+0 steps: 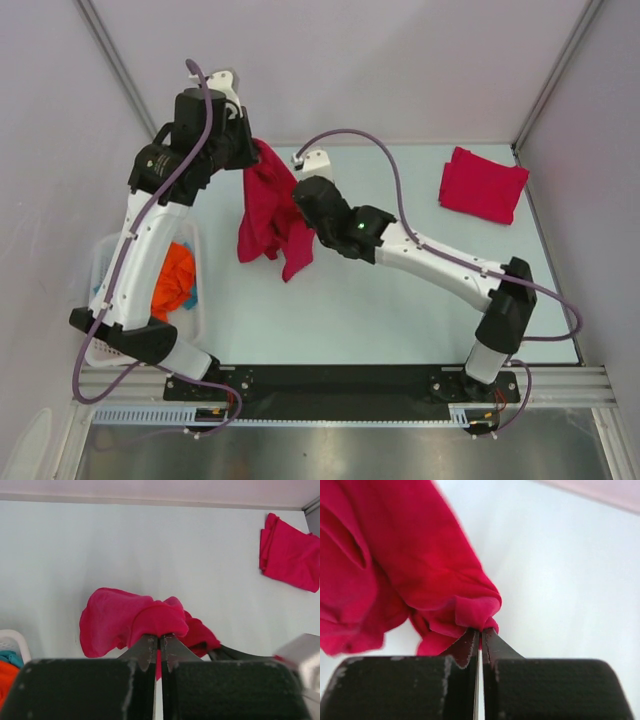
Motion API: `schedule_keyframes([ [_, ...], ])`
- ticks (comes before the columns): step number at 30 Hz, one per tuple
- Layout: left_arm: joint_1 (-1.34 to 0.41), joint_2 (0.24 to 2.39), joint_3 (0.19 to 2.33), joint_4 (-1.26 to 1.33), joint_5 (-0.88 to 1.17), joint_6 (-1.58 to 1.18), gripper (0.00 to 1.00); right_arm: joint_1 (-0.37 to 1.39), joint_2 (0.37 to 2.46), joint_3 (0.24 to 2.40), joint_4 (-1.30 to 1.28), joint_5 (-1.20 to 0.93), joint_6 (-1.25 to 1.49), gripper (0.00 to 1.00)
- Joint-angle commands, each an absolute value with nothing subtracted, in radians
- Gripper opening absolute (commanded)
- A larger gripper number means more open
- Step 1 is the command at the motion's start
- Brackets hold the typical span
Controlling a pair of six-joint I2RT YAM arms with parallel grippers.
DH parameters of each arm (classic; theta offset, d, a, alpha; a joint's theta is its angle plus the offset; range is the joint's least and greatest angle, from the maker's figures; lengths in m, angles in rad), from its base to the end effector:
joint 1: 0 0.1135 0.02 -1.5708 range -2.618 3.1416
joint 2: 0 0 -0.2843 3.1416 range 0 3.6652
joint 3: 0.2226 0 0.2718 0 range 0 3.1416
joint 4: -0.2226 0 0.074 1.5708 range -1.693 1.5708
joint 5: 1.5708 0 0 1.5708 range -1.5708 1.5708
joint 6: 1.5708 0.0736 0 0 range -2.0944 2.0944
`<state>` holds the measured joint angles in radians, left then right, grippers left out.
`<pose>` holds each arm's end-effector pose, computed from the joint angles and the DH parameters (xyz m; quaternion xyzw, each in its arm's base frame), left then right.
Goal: Fold and stack the t-shirts
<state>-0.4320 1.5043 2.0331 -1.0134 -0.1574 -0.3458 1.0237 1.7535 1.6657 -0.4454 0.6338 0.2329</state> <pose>0.3041 -0.1275 0.5144 -0.0038 0.8544 -0.1331 0.5022 0.2743 0.3666 0.3618 -0.1752 0.8210 0.0580 0.5402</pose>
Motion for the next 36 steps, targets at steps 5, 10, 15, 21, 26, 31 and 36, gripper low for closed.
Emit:
schedule_keyframes([
  [5, -0.419, 1.448, 2.160, -1.072, -0.206, -0.324, 0.00, 1.055, 1.543, 1.713, -0.471, 0.850, 0.134, 0.00],
  [10, -0.419, 1.395, 2.171, -1.111, -0.225, -0.330, 0.00, 1.126, 1.483, 1.752, -0.454, 1.029, 0.007, 0.00],
  [15, -0.419, 1.374, 2.239, -1.199, -0.242, -0.331, 0.00, 1.261, 1.404, 1.753, -0.355, 1.242, -0.150, 0.00],
  [21, -0.419, 1.227, 2.169, -1.218, -0.310, -0.373, 0.00, 1.480, 1.335, 1.579, 0.650, 1.471, -0.980, 0.00],
  [26, -0.419, 1.140, 2.145, -1.256, -0.357, -0.414, 0.00, 1.559, 1.388, 1.545, 1.162, 1.509, -1.460, 0.00],
  [31, -0.419, 1.104, 2.097, -1.287, -0.350, -0.434, 0.00, 1.520, 1.384, 1.511, 1.220, 1.503, -1.482, 0.00],
  [36, -0.419, 1.176, 2.106, -1.276, -0.347, -0.428, 0.00, 1.381, 1.381, 1.470, 1.171, 1.471, -1.425, 0.00],
])
